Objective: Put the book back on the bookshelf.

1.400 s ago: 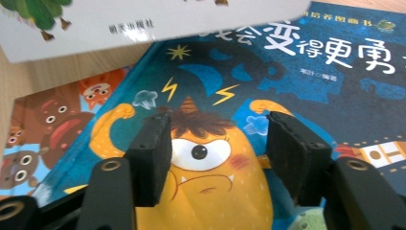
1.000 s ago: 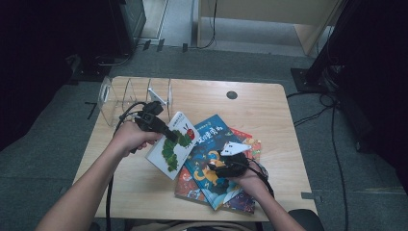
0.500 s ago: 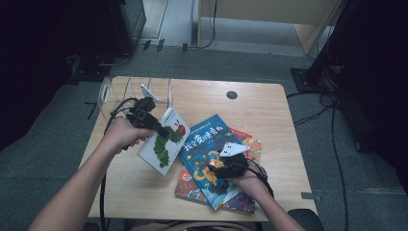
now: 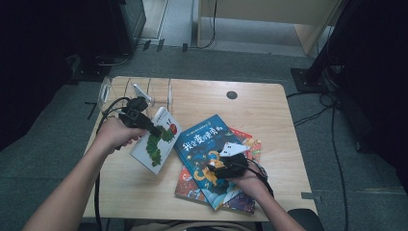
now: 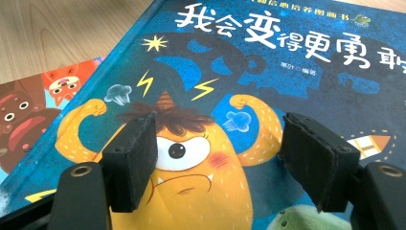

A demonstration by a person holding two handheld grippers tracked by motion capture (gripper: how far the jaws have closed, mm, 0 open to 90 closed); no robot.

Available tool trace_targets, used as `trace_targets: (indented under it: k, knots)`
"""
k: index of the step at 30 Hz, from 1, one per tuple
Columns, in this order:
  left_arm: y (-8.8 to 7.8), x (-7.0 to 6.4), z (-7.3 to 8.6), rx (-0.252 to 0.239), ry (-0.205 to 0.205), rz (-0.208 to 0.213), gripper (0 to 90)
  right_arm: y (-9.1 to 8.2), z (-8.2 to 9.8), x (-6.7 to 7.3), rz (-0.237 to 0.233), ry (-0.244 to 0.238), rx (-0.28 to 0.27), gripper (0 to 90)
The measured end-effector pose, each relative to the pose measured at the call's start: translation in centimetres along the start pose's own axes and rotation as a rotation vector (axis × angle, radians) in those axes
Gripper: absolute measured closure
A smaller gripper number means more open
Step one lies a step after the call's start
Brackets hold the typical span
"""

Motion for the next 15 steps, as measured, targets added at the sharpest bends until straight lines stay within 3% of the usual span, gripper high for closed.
trace_targets:
  k: [15]
  knots:
    - [-0.6, 1.2, 0.0, 0.001, -0.024, -0.068, 77.2, 0.0, 0.0, 0.0, 0.0, 0.0, 0.0, 28.7]
Point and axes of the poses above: each handheld gripper's, and its own axes: y roughly forward along the jaws, z roughly out of its underside, x roughly to its left, the point moved 1 cm from there along y, roughly forward along the jaws, and after that the axes turned 4 degrees about -y, right-handed, at the moved point
